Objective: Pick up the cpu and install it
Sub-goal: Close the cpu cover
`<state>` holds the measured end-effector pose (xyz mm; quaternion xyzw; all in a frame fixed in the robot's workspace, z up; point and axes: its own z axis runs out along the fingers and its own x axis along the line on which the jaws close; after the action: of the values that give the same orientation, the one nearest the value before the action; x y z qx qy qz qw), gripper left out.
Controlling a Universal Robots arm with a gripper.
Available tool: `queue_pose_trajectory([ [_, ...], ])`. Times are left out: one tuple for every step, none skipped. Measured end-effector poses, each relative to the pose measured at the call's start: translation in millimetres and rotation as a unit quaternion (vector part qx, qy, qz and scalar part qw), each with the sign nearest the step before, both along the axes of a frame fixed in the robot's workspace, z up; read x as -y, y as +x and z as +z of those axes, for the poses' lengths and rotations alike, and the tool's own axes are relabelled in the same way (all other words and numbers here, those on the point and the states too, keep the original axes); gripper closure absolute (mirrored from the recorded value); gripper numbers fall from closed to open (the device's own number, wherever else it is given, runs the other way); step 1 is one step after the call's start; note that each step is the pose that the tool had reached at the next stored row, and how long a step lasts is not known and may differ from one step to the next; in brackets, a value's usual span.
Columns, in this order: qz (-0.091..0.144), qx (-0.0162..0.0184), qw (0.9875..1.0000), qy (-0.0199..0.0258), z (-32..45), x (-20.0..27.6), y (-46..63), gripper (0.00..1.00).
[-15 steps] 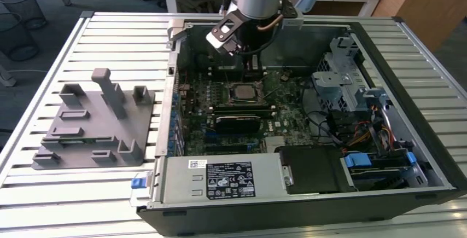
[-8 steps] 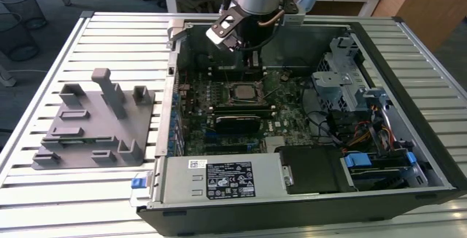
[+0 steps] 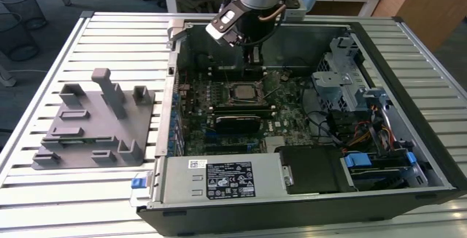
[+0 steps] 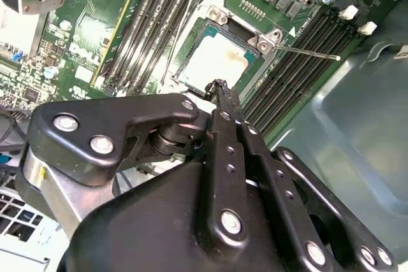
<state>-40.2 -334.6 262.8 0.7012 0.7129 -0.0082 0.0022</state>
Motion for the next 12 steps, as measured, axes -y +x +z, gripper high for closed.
queue_pose_trajectory([
  [0.000, 0.0001, 1.0000, 0.0000, 1.4, 0.0, 0.0, 0.89],
  [0.000, 0.0002, 1.0000, 0.0000, 3.1, 0.0, 0.0, 0.89],
  [0.000, 0.0003, 1.0000, -0.0001, 4.9, 0.0, 0.0, 0.89],
  [0.000, 0.0003, 1.0000, 0.0000, 6.4, 0.0, 0.0, 0.89],
  [0.000, 0.0003, 1.0000, 0.0000, 6.9, 0.0, 0.0, 0.89],
  [0.000, 0.0004, 1.0000, 0.0002, 6.9, 0.4, 0.0, 0.89],
  [0.000, 0.0004, 1.0000, 0.0005, 6.9, 1.5, -0.1, 0.89],
  [0.000, 0.0004, 1.0000, 0.0005, 6.9, 2.5, 0.0, 0.89],
  [0.000, 0.0004, 1.0000, 0.0006, 7.0, 3.3, 0.0, 0.89],
  [0.000, 0.0004, 1.0000, 0.0006, 7.2, 3.8, 0.0, 0.89],
  [0.000, 0.0003, 1.0000, 0.0005, 7.7, 4.0, 0.0, 0.89],
  [0.000, 0.0003, 1.0000, 0.0005, 8.8, 4.1, 0.0, 0.89],
])
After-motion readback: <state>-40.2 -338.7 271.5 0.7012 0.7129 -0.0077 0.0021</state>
